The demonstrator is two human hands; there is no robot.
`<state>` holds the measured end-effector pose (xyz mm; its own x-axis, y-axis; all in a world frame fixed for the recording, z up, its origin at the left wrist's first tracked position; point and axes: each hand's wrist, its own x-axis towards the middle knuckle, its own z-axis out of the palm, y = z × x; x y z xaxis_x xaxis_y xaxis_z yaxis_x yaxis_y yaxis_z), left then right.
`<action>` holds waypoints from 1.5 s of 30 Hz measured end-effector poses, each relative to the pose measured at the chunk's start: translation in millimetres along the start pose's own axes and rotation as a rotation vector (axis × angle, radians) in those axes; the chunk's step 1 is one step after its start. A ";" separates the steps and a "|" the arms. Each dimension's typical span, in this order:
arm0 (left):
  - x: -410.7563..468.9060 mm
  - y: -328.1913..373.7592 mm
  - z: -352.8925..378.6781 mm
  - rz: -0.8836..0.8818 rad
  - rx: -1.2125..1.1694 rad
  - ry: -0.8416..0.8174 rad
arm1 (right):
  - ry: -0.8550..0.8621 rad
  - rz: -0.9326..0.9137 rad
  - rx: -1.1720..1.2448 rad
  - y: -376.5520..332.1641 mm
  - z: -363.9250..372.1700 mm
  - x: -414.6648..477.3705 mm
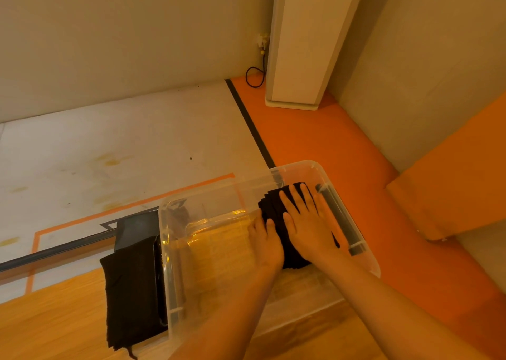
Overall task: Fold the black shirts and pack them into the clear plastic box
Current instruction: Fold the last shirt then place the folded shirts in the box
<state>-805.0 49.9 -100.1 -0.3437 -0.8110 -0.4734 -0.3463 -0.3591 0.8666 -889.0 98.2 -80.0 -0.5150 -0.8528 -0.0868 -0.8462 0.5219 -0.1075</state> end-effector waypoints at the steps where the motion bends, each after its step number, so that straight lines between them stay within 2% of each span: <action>1: -2.4 1.5 3.2 -0.007 -0.036 0.052 | 0.000 -0.019 -0.002 1.4 -0.5 1.0; 3: -6.8 6.1 12.6 -0.018 -0.123 0.059 | -0.022 -0.047 -0.030 4.6 1.0 4.1; 5: -9.6 10.3 22.2 -0.022 -0.192 -0.007 | -0.026 -0.040 -0.096 5.2 3.0 6.0; 7: -6.8 8.6 29.0 -0.032 -0.194 -0.061 | 0.011 -0.060 -0.191 6.4 9.9 5.8; 13: -1.9 3.1 26.6 -0.036 -0.218 -0.170 | -0.050 -0.036 -0.264 5.0 18.3 6.7; 15: 11.2 -14.5 26.3 -0.124 -0.238 -0.205 | -0.045 -0.001 -0.228 2.3 20.1 8.2; 17: 1.1 2.7 8.4 -0.186 -0.243 -0.277 | -0.068 0.051 -0.121 0.8 19.8 9.2; 20: -15.0 32.4 -22.6 -0.149 -0.243 -0.332 | -0.083 0.032 -0.059 4.9 19.1 8.9; 24: -11.0 29.9 -61.5 -0.138 -0.144 -0.310 | -0.058 -0.004 -0.017 2.2 9.0 7.2; 28: -19.9 23.3 -89.2 -0.092 -0.103 -0.281 | -0.034 -0.029 -0.017 -28.4 -10.6 -1.9; 33: -44.1 39.5 -132.1 0.282 0.089 -0.206 | 0.126 -0.135 0.015 -98.4 -35.6 -11.9; 35: -52.4 48.4 -163.5 0.465 0.175 -0.113 | 0.201 -0.182 0.078 -129.7 -47.1 -16.8; 37: -54.9 48.7 -201.0 0.560 0.245 0.010 | 0.202 -0.197 0.192 -164.1 -59.6 -22.0; 41: -50.5 26.2 -275.5 0.550 0.298 0.261 | 0.173 -0.249 0.382 -227.5 -67.6 -35.2; 45: -47.0 -12.5 -323.7 0.378 0.358 0.313 | 0.066 -0.268 0.445 -279.3 -53.5 -55.1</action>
<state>-502.0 -57.0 -37.7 -0.2460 -0.9689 -0.0270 -0.5406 0.1140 0.8335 -631.5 -1.6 7.8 -0.3078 -0.9494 0.0628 -0.8169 0.2299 -0.5291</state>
